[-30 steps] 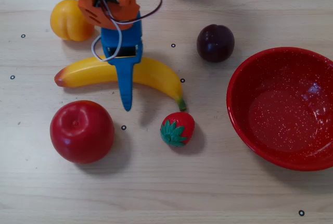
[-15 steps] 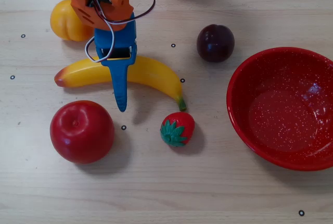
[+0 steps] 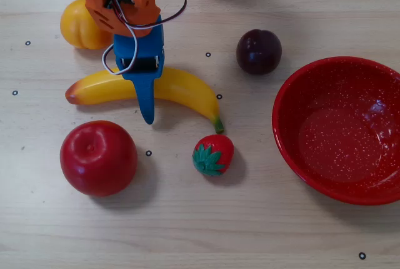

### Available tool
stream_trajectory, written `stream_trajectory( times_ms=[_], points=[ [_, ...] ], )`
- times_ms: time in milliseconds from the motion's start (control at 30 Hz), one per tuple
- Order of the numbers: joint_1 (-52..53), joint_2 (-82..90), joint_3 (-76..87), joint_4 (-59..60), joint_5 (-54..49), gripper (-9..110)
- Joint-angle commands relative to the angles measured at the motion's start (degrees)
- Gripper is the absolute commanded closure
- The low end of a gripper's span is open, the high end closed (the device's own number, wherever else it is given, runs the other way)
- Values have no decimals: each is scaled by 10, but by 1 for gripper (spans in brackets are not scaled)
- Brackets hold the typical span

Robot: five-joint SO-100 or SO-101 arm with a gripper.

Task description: Put the banana in the red bowl.

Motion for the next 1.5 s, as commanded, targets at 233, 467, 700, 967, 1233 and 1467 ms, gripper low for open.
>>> stream_trajectory(
  times_ms=[233, 467, 700, 967, 1233, 1467],
  points=[
    [9, 22, -26, 11, 21, 65],
    [11, 29, -18, 8, 23, 74],
    [4, 40, -11, 13, 28, 88],
    [-7, 62, -22, 61, 30, 101],
    [-19, 99, -104, 162, -3, 101],
    [-9, 126, -209, 254, -41, 101]
  ],
)
